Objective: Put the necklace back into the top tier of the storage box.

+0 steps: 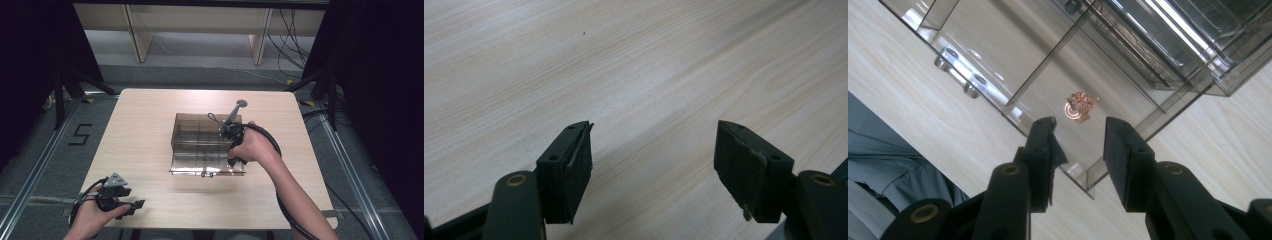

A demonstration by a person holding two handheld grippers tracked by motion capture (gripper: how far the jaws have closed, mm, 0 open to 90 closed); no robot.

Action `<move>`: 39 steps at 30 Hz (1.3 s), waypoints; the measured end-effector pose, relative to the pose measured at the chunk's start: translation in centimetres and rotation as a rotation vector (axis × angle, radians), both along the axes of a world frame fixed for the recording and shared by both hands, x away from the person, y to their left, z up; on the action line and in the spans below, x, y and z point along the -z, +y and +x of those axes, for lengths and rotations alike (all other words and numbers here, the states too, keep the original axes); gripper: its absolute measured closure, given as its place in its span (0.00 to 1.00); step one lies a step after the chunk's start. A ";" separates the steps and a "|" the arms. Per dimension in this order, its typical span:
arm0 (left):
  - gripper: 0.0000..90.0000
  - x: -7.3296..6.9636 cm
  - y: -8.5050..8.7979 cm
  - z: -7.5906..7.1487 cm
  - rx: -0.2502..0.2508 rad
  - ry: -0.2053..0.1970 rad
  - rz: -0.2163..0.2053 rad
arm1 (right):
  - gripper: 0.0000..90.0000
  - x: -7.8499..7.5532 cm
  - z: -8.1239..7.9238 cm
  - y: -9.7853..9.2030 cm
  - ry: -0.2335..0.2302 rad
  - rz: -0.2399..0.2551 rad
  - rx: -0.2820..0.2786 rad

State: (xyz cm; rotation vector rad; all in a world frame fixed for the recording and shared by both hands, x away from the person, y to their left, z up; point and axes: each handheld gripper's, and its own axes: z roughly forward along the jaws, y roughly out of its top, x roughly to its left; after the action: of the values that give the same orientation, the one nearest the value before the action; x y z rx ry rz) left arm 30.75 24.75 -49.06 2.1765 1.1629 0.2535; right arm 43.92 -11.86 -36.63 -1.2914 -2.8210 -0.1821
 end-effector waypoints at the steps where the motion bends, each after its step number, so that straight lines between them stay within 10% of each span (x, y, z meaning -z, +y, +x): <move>1: 0.35 0.0 0.0 0.0 0.000 0.000 0.000 | 0.72 0.0 0.0 0.0 0.000 0.000 0.000; 17: 0.35 0.0 0.1 0.1 0.000 -0.011 0.011 | 0.70 -0.7 -1.6 -2.6 -0.024 0.019 0.036; 39: 0.35 0.1 0.0 0.0 -0.020 0.006 -0.001 | 0.67 2.3 -3.6 -8.5 -0.009 0.055 0.118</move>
State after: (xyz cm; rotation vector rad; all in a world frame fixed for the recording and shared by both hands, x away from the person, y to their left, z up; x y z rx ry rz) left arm 30.75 24.73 -49.11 2.1666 1.1882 0.2549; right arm 40.31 -20.33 -38.95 -1.4490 -2.7281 -0.2674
